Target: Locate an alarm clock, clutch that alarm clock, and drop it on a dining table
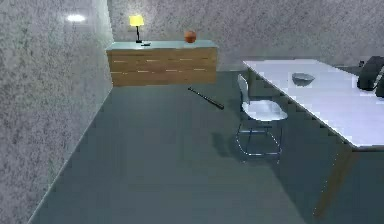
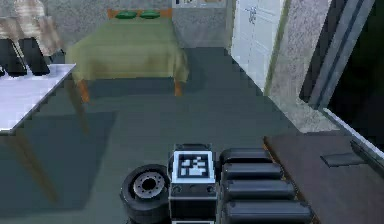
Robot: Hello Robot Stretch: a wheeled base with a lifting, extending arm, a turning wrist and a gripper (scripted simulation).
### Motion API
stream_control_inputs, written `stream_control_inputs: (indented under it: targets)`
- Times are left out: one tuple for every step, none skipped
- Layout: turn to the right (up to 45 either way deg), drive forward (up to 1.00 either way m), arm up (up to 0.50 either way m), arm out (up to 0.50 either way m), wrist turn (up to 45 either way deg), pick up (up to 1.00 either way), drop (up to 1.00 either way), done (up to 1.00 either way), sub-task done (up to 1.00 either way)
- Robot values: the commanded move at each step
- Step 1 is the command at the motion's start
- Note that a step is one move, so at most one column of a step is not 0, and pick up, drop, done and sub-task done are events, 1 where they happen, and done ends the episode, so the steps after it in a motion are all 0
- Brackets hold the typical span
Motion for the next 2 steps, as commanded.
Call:
stream_control_inputs:
  targets:
    - [0.0,1.00,0.00,0.00,0.0,0.00,0.00,0.00,0.00]
    - [-6.0,0.00,0.00,0.00,0.0,0.00,0.00,0.00,0.00]
